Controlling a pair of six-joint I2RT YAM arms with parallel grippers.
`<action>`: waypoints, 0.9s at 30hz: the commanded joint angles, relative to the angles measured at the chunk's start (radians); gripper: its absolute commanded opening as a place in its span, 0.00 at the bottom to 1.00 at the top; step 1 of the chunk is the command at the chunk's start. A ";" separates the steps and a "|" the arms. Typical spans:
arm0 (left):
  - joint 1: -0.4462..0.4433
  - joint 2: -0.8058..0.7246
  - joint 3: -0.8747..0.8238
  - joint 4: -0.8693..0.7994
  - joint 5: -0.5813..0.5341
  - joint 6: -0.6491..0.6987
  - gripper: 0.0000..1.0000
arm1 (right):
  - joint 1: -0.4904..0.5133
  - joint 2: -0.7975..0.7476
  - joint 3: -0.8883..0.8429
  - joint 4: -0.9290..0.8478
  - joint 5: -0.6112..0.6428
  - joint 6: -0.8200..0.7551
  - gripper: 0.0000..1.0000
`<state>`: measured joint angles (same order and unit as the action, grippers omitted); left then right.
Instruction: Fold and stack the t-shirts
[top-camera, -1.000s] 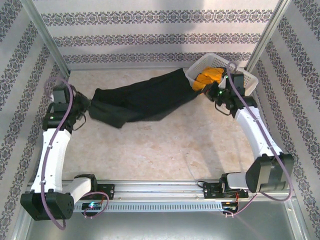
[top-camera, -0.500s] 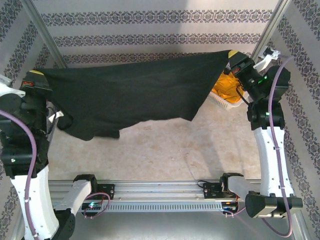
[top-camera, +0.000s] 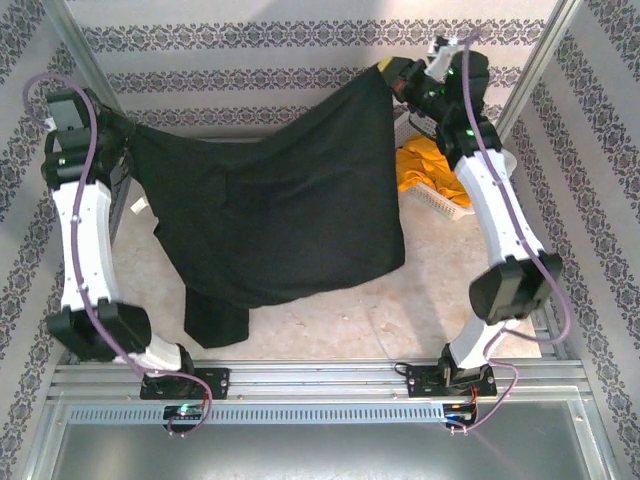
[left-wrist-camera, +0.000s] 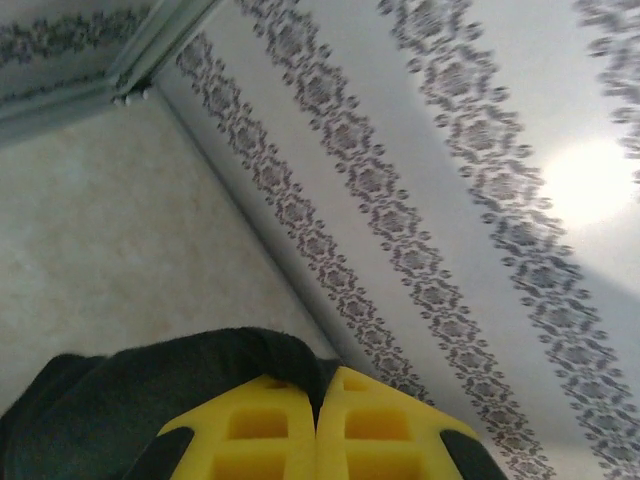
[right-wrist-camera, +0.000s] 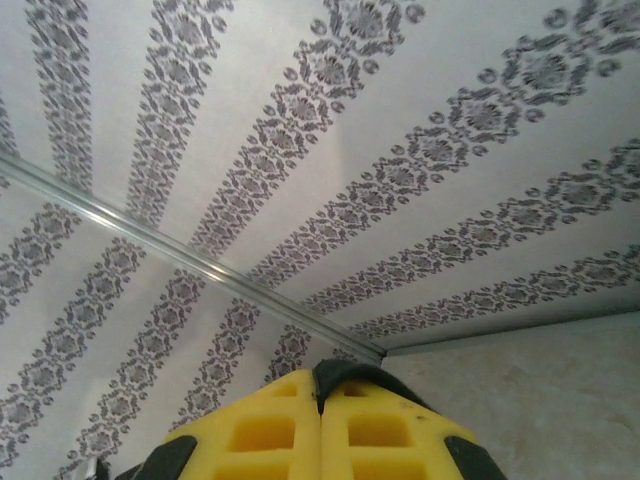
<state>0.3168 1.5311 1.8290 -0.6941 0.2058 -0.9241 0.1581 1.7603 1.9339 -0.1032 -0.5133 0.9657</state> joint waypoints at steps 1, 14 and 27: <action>0.056 0.032 0.204 0.086 0.139 -0.048 0.00 | 0.000 0.079 0.207 -0.050 -0.013 -0.049 0.00; 0.108 0.049 0.561 -0.327 0.055 0.003 0.00 | -0.026 -0.018 0.259 -0.365 0.115 -0.110 0.00; 0.055 -0.454 -0.786 -0.152 0.004 -0.022 0.38 | -0.090 -0.467 -0.934 -0.400 0.248 -0.084 0.26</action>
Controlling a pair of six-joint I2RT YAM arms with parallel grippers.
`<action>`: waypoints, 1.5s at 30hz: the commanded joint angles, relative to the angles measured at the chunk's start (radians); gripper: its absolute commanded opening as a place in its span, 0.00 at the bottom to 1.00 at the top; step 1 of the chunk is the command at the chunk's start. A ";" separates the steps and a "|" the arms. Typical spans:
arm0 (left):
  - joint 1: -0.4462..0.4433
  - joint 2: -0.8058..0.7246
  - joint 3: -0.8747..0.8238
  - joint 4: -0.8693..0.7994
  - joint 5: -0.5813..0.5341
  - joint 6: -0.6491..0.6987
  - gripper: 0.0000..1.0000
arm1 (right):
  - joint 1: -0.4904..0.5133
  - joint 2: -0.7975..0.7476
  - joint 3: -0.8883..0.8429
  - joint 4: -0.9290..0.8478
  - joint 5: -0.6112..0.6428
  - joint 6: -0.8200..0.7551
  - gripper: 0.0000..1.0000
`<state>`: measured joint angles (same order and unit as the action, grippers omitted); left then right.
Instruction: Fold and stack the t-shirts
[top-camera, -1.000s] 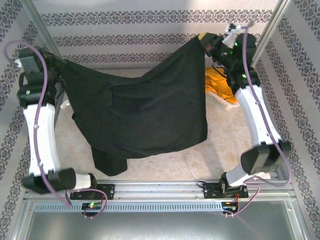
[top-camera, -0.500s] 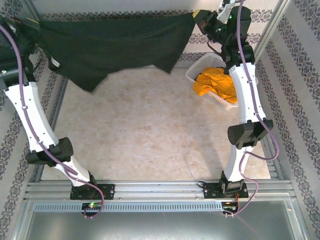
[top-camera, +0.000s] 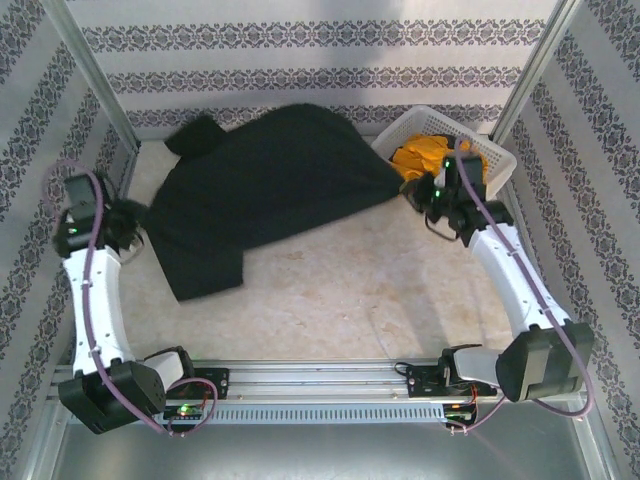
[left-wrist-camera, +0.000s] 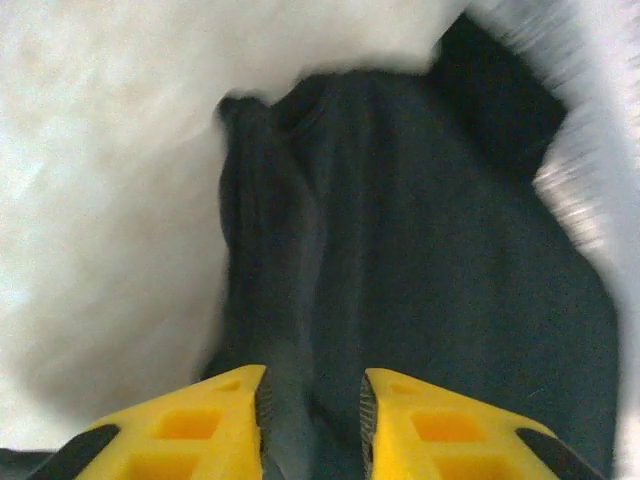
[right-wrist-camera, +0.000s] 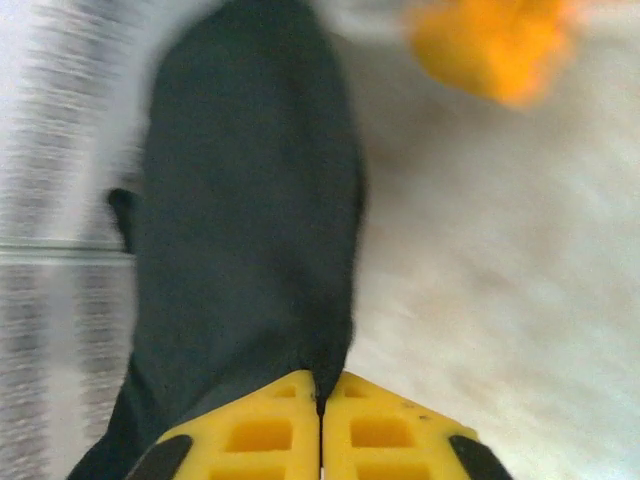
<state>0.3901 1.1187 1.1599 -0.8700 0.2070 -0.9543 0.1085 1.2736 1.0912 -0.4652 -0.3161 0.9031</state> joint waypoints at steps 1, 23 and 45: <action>-0.024 -0.054 -0.174 0.024 -0.005 0.014 0.44 | -0.050 0.042 -0.116 -0.037 0.046 -0.042 0.42; -0.190 -0.146 -0.430 -0.097 0.018 -0.037 0.37 | 0.160 0.204 -0.133 -0.008 0.191 -0.090 0.43; -0.849 -0.142 -0.770 0.107 0.014 -0.547 0.43 | 0.069 0.094 -0.190 -0.078 0.149 -0.138 0.47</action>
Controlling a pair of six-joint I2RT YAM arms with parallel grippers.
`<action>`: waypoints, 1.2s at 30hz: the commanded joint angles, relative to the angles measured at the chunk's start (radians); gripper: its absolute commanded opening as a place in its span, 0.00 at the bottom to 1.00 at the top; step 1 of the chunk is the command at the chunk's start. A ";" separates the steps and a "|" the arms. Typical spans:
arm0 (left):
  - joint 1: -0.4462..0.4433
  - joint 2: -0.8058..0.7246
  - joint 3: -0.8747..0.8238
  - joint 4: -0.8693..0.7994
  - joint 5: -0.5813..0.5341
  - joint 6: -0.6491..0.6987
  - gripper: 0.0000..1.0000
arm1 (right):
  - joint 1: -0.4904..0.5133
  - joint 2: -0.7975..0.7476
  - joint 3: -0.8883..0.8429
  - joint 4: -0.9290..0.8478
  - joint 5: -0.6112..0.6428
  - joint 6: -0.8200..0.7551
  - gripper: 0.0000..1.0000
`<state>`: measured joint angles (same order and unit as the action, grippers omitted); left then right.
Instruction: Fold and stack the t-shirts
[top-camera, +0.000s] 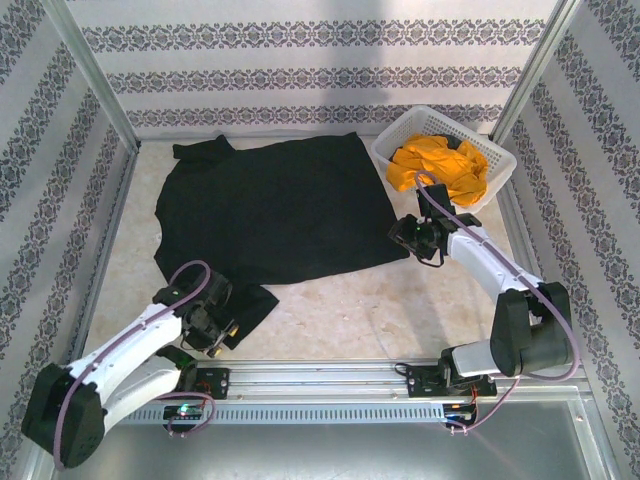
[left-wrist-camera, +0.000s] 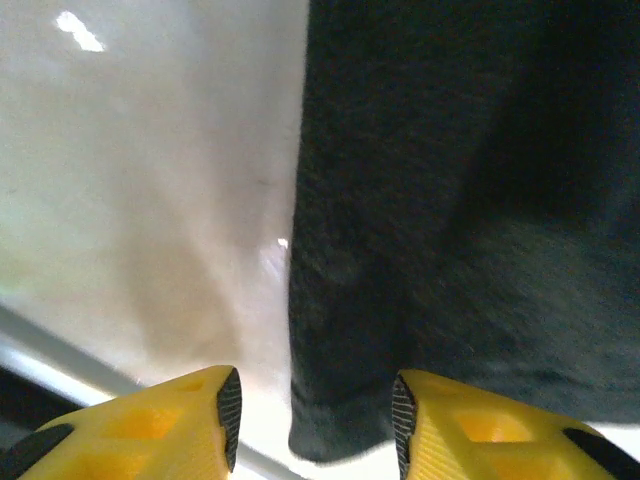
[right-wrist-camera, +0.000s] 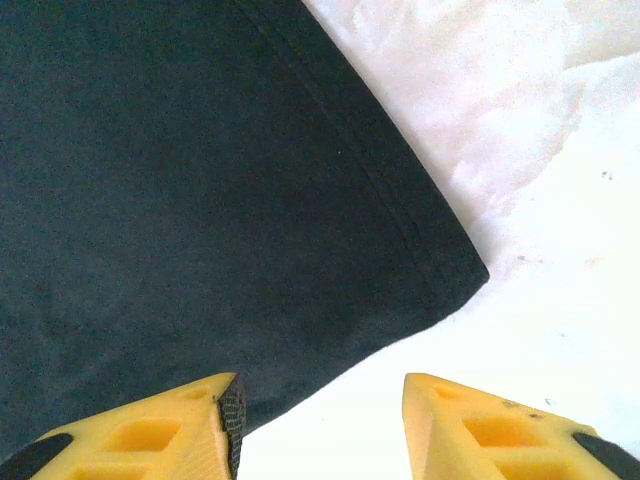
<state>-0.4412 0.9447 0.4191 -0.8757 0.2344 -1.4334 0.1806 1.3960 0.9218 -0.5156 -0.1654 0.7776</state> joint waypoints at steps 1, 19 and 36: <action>-0.017 0.047 -0.039 0.142 -0.015 -0.075 0.42 | -0.003 -0.033 -0.024 -0.027 0.000 -0.011 0.47; -0.014 -0.303 0.143 -0.400 -0.358 -0.233 0.00 | 0.013 -0.029 -0.167 0.006 0.067 0.128 0.50; -0.014 -0.281 0.176 -0.367 -0.376 -0.208 0.00 | -0.021 0.196 -0.080 0.093 0.075 0.072 0.32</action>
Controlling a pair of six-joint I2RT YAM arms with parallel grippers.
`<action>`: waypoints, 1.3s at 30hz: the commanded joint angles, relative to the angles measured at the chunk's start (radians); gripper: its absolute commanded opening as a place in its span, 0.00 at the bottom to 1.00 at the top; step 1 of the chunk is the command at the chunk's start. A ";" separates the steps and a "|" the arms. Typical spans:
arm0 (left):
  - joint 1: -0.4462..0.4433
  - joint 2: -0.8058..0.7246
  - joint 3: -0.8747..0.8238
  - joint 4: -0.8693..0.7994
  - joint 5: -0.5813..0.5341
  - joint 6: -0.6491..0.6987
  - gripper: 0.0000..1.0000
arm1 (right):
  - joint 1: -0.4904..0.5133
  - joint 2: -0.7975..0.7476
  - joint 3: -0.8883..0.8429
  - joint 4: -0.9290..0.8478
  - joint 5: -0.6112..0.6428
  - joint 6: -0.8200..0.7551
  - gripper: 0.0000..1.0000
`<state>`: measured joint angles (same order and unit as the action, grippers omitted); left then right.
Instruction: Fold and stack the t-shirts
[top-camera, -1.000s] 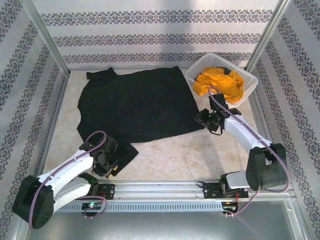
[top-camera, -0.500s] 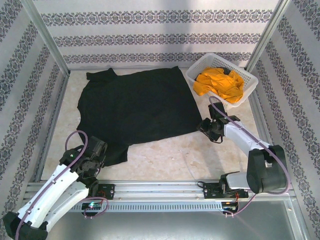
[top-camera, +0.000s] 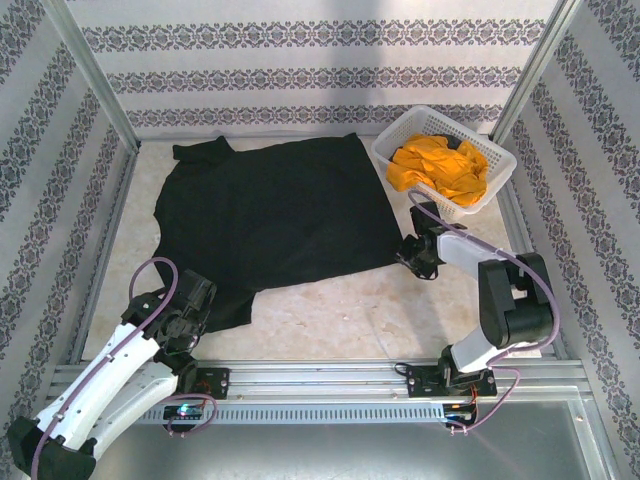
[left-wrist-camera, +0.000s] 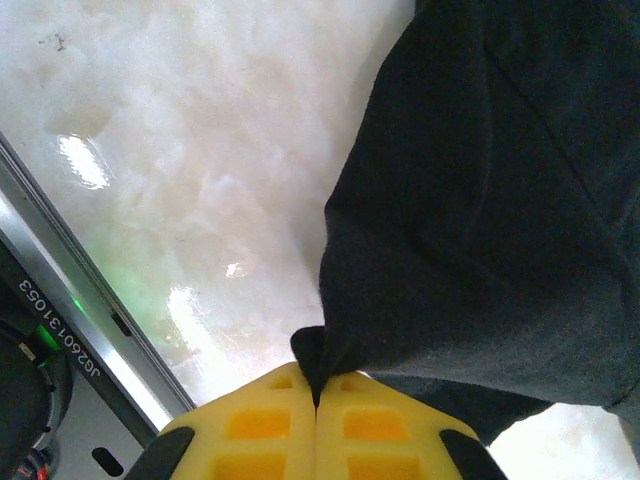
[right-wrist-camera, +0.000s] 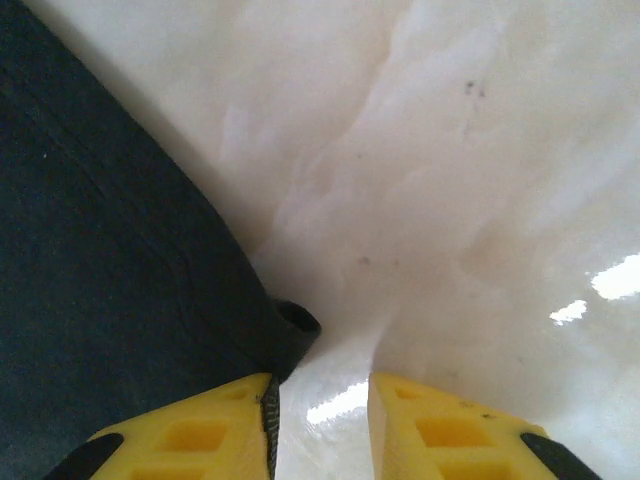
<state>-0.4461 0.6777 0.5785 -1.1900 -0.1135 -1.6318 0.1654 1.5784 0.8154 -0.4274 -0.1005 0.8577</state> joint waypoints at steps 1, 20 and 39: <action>-0.008 -0.016 0.015 -0.053 -0.028 -0.010 0.00 | -0.004 0.014 0.028 0.012 0.010 -0.007 0.32; -0.009 -0.021 0.017 -0.033 -0.020 -0.008 0.00 | 0.036 0.087 0.107 -0.094 0.070 -0.033 0.35; -0.008 -0.139 0.109 -0.200 -0.109 -0.125 0.00 | 0.129 -0.026 0.090 -0.212 0.119 -0.080 0.00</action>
<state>-0.4461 0.5812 0.6525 -1.2499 -0.1688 -1.6875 0.2756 1.6394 0.9489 -0.5823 -0.0223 0.7784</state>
